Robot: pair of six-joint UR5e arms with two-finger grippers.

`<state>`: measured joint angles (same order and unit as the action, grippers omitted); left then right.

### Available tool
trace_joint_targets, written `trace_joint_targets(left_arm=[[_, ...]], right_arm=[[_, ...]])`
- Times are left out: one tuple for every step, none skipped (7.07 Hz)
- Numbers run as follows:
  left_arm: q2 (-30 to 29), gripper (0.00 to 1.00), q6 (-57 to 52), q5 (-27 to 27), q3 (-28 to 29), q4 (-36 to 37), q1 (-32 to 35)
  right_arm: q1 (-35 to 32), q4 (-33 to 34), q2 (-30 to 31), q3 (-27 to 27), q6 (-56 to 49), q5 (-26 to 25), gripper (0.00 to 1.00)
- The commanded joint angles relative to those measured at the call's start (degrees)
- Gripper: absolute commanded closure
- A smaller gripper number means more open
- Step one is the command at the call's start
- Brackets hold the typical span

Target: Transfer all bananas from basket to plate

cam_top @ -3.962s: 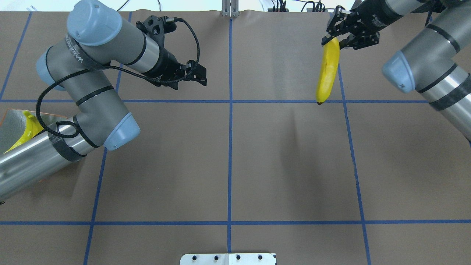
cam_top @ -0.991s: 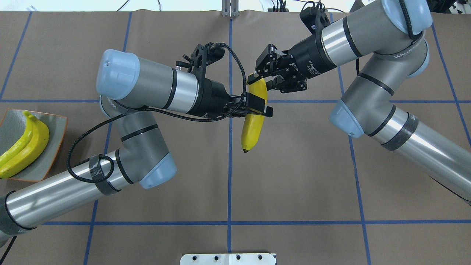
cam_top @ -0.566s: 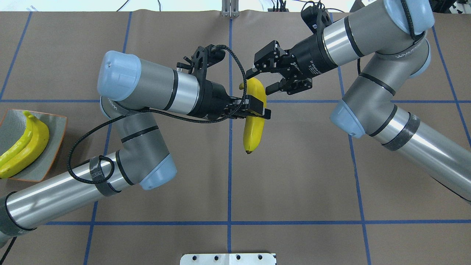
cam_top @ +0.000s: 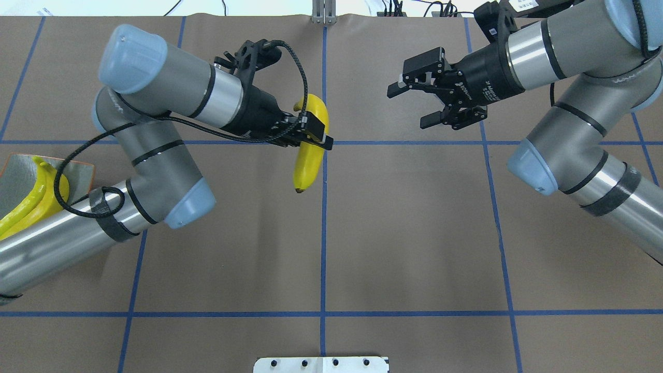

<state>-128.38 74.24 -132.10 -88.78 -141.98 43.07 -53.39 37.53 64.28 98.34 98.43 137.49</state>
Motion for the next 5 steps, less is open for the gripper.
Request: trace_joint_targets(left_arm=[[7.23, 1.00, -4.87, -10.51, -0.25, 1.62, 10.84], [9.53, 1.00, -12.38, -10.81, -0.42, 2.05, 11.85], [13.47, 1.00, -17.85, -10.90, -0.69, 3.01, 13.52], [18.38, 1.00, -24.08, -10.38, -1.47, 3.20, 14.40], [20.78, 1.00, -26.93, -8.63, -1.39, 3.98, 14.50]], right_arm=[[-2.77, 0.00, 5.39, 0.19, -6.37, -1.68, 0.00], [-2.77, 0.09, 5.94, -0.07, -6.84, -3.00, 0.00], [-2.60, 0.09, 6.12, -0.86, -6.85, -5.10, 0.00], [-2.60, 0.09, 6.12, -1.39, -6.93, -5.47, 0.00], [-2.60, 0.09, 6.12, -2.26, -8.15, -5.56, 0.00]])
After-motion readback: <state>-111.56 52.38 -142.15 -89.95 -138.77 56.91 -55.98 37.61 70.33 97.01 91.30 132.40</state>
